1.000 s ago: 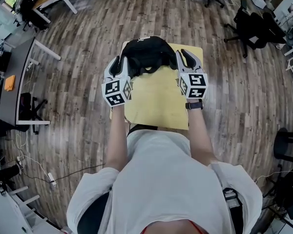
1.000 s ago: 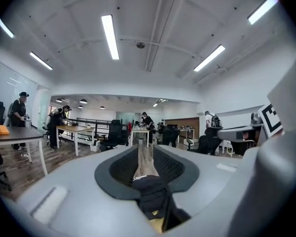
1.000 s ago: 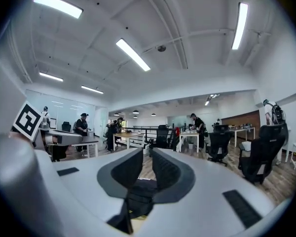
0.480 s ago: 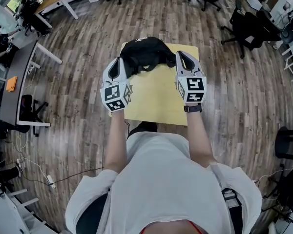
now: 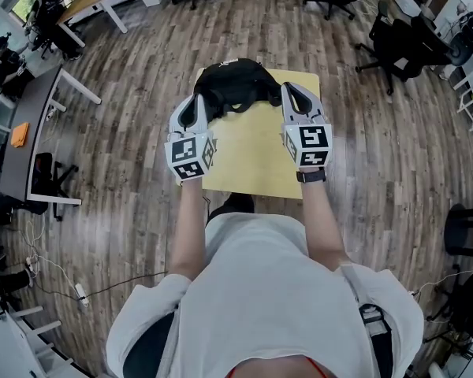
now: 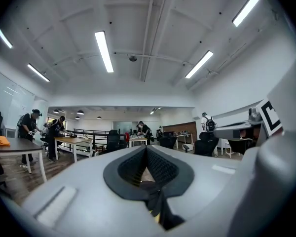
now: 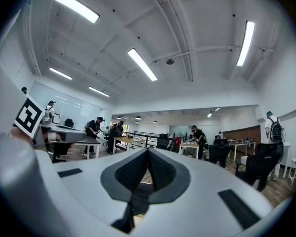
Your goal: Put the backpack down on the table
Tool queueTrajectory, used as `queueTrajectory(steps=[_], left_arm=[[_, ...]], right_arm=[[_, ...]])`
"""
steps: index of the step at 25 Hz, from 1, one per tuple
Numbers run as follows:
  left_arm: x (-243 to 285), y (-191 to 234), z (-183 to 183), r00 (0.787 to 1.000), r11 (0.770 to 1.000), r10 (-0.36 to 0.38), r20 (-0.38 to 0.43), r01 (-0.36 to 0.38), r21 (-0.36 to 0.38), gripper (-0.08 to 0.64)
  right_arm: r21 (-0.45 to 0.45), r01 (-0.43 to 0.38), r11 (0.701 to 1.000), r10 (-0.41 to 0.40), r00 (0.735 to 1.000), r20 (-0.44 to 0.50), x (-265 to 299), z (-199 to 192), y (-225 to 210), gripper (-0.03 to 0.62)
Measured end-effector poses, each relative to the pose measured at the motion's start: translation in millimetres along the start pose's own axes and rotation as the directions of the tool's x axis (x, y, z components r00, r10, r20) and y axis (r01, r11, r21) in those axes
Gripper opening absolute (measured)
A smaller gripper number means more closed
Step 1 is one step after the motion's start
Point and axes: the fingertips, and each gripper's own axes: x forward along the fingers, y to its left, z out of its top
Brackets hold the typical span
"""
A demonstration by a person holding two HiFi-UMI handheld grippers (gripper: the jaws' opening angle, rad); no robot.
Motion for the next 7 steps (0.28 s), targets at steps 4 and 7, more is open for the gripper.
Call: queueTrajectory(steps=[4,7], left_arm=[[-3.4,3.6,4.1,1.0,1.0,0.0,0.005,0.0,-0.01,0.009],[-6.3,4.6,4.9,1.0,1.0,-0.003,0.005,0.004,-0.011,0.01]], right_arm=[[-0.019,-0.005,1.0,0.006,1.0,0.001,-1.3,3.5,6.0,0.011],[-0.04,-0.01,0.999,0.01,1.0,-0.004,-2.9,4.2,11.4,0.011]])
